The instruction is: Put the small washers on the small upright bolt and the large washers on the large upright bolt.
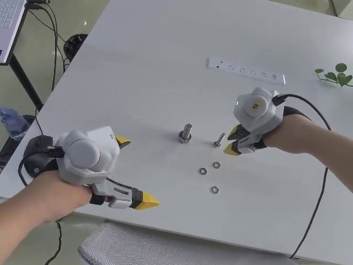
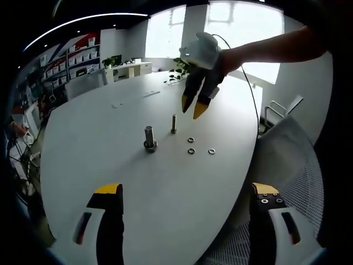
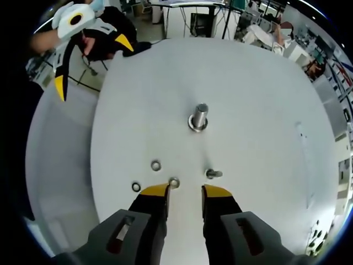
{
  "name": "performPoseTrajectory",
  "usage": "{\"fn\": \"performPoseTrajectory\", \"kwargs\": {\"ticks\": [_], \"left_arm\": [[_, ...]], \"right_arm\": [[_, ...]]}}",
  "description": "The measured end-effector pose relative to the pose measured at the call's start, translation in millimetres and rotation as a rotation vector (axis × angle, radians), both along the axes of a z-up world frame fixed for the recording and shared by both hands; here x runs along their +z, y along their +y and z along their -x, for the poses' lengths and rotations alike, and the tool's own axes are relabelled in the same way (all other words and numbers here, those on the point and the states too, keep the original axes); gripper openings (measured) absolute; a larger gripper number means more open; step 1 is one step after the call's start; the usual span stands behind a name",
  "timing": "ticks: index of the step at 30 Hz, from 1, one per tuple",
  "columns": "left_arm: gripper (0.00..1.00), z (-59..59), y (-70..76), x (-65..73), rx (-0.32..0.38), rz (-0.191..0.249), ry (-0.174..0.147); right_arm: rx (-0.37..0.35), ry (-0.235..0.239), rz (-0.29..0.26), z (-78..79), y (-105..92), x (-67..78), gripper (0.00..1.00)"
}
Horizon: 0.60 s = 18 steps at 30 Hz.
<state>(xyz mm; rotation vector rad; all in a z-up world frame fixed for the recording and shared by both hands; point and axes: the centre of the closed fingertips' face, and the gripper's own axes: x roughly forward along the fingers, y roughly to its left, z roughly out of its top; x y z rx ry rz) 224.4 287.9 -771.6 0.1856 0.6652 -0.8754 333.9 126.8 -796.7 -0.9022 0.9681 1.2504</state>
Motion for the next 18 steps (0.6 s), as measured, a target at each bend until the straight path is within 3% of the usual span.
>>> {"fn": "performPoseTrajectory", "kwargs": {"ticks": [5, 9, 18], "left_arm": [[0.95, 1.4, 1.0, -1.4, -0.008, -0.014, 0.004], [0.96, 2.5, -0.4, 1.9, 0.0, 0.002, 0.002], [0.96, 3.6, -0.1, 1.4, 0.01, 0.016, 0.007]], "right_arm": [[-0.011, 0.012, -0.014, 9.1, -1.3, -1.7, 0.25], [-0.008, 0.024, -0.009, 16.2, -3.7, -5.8, 0.26], [-0.015, 0.031, -0.004, 13.8, -5.4, -15.8, 0.26]]}}
